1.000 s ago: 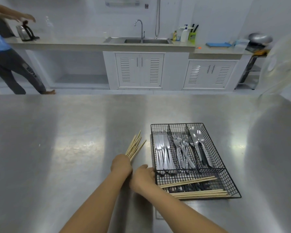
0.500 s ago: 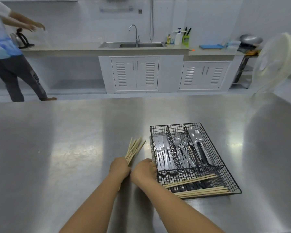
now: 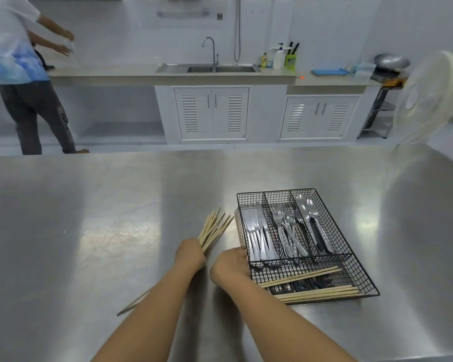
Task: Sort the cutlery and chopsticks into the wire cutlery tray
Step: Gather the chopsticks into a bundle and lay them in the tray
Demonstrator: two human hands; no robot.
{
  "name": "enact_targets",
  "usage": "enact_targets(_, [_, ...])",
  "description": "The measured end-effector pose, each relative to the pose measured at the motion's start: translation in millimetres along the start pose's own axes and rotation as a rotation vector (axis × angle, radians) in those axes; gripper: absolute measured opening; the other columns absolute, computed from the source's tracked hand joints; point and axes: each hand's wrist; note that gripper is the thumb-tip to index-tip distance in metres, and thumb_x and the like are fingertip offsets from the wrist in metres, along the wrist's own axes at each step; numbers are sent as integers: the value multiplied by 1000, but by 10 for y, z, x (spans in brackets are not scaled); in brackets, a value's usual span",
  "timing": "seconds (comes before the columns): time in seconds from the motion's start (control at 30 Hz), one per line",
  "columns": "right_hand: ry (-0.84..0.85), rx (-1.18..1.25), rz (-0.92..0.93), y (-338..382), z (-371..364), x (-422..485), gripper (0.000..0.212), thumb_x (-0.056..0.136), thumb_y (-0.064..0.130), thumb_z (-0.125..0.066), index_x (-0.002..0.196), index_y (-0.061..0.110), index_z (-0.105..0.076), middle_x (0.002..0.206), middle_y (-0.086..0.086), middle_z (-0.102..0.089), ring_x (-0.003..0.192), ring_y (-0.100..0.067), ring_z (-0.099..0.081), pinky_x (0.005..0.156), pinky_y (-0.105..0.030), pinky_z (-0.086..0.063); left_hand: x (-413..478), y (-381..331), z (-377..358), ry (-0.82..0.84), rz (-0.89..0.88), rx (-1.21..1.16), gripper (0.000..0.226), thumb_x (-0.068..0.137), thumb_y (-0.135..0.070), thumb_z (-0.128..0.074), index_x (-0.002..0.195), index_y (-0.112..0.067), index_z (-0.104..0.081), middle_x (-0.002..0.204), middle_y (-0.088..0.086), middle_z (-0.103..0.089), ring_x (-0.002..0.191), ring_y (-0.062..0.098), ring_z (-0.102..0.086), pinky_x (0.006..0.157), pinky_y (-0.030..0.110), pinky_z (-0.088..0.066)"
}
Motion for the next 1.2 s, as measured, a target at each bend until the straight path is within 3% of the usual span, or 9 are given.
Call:
enact_targets(0.27, [-38,-214,208,-128,-98,108,43,94,1,-46,136,-3,-44,141,-23,-36,120,-28,-56,93,-37,-50,43,44,89,68,73,-236,36,91,-21,-44,117,3,-54,118,23,-61,105,37,-63,88,36,-53])
enact_targets(0.33, [-49,-263,280,-132,-46,156,41,92,0,-48,133,-1,-48,137,-20,-44,124,-28,-52,95,-37,-49,61,46,130,126,86,-474,28,92,-16,-38,110,3,-49,104,26,-65,79,38,-69,71,39,-59])
enact_targets(0.43, [-56,-318,313,-80,24,231,38,92,-1,-48,130,2,-52,134,-16,-50,126,-28,-50,93,-38,-50,-2,-11,178,180,103,-815,14,93,-7,-29,90,-4,-42,75,18,-55,48,24,-53,40,24,-50])
enact_targets(0.53, [-29,-383,289,-33,39,244,40,93,-1,-44,132,-2,-50,134,-21,-49,119,-32,-57,88,-38,-53,-12,-28,181,214,91,-992,18,90,-2,-30,77,-9,-39,63,12,-45,46,22,-46,42,24,-44])
enact_targets(0.77, [-51,-349,322,-8,107,337,35,94,-1,-44,126,6,-57,129,-8,-59,119,-25,-58,88,-32,-52,64,12,63,253,175,-1219,5,93,-5,-38,92,-5,-42,69,13,-50,50,24,-52,41,27,-50])
enact_targets(1.0, [72,-220,238,-6,159,363,32,94,11,-50,125,6,-56,127,-8,-58,116,-25,-58,88,-30,-49,27,9,18,429,234,-1467,18,96,-9,-41,91,2,-55,72,17,-64,52,23,-67,47,30,-59])
enact_targets(1.1, [187,-92,207,-9,241,327,25,88,12,-58,110,1,-62,119,-14,-65,105,-30,-66,78,-30,-53,31,-7,-23,469,241,-1517,19,98,-6,-39,90,2,-54,94,19,-66,77,26,-67,56,30,-59])
enact_targets(1.17, [252,3,192,-33,326,307,13,89,6,-56,76,2,-58,115,-15,-69,86,-32,-70,47,-21,-53,21,-32,-36,448,230,-1529,19,98,-4,-37,87,0,-52,96,19,-65,82,26,-65,57,28,-59])
enact_targets(1.2, [268,28,166,-33,355,303,27,90,3,-55,64,6,-48,113,-14,-70,80,-30,-70,31,-16,-42,15,-48,-36,430,223,-1523,18,98,-3,-37,87,-1,-50,95,19,-64,78,26,-66,56,28,-59])
Point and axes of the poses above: each hand's wrist, its own x-axis towards the middle knuckle, its own z-axis out of the back of the hand, y = z × x
